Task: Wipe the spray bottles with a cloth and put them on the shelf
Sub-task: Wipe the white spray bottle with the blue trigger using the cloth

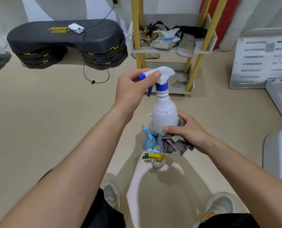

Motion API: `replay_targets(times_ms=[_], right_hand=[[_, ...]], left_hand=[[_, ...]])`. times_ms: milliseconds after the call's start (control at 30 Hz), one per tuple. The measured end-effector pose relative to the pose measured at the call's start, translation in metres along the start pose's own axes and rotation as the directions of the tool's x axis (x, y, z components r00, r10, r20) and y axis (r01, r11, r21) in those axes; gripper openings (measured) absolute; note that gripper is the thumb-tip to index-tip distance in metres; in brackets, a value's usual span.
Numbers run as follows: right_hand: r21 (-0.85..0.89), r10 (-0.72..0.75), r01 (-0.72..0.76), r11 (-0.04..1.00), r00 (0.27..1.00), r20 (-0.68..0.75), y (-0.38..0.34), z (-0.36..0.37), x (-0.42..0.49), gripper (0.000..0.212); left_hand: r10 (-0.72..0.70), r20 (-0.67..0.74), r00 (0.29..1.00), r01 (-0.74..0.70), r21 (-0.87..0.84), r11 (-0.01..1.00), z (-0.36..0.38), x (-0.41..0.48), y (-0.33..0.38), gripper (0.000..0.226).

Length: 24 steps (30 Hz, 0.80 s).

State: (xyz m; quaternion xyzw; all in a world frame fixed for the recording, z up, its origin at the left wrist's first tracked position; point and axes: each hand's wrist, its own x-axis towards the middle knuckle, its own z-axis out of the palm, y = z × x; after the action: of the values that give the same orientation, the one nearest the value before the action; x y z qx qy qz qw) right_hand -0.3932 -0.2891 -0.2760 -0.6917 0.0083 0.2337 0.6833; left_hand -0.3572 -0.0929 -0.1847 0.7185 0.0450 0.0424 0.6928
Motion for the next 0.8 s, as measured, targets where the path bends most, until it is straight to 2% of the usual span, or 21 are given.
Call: replay_targets(times_ms=[133, 300, 400, 567, 633, 700, 733, 800], right_hand=[[0.054, 0.019, -0.023, 0.998, 0.998, 0.068, -0.007, -0.002, 0.001, 0.056], [0.171, 0.044, -0.061, 0.983, 0.994, 0.101, -0.011, 0.010, 0.002, 0.050], [0.251, 0.052, -0.074, 0.965, 0.994, 0.092, -0.013, 0.022, 0.002, 0.052], [0.288, 0.100, -0.138, 0.948, 0.985, 0.143, -0.018, 0.026, -0.003, 0.066], [0.241, 0.173, -0.178, 0.954, 0.984, 0.042, -0.021, 0.018, -0.003, 0.071], [0.224, 0.165, -0.117, 0.967, 0.964, -0.209, -0.024, 0.009, 0.002, 0.045], [0.218, 0.094, -0.018, 0.976, 0.935, -0.343, -0.026, 0.005, 0.004, 0.030], [0.106, -0.117, 0.202, 0.974, 0.840, -0.530, -0.036, 0.006, 0.003, 0.019]], left_hand=[[-0.034, 0.113, 0.993, 0.051, -0.151, 0.987, 0.001, -0.005, -0.009, 0.015], [-0.132, 0.208, 0.969, 0.139, -0.020, 0.990, 0.014, -0.017, -0.046, 0.063], [-0.250, 0.192, 0.949, 0.265, -0.054, 0.963, 0.017, -0.021, -0.057, 0.056], [-0.368, 0.039, 0.929, 0.369, -0.180, 0.912, 0.016, -0.016, -0.061, 0.046], [-0.396, 0.006, 0.918, 0.389, -0.208, 0.898, 0.015, -0.014, -0.061, 0.044], [-0.406, -0.012, 0.914, 0.394, -0.213, 0.894, 0.013, -0.012, -0.060, 0.042], [-0.407, -0.017, 0.913, 0.395, -0.207, 0.895, 0.013, -0.012, -0.059, 0.041], [-0.402, -0.024, 0.915, 0.391, -0.187, 0.901, 0.014, -0.012, -0.060, 0.040]])
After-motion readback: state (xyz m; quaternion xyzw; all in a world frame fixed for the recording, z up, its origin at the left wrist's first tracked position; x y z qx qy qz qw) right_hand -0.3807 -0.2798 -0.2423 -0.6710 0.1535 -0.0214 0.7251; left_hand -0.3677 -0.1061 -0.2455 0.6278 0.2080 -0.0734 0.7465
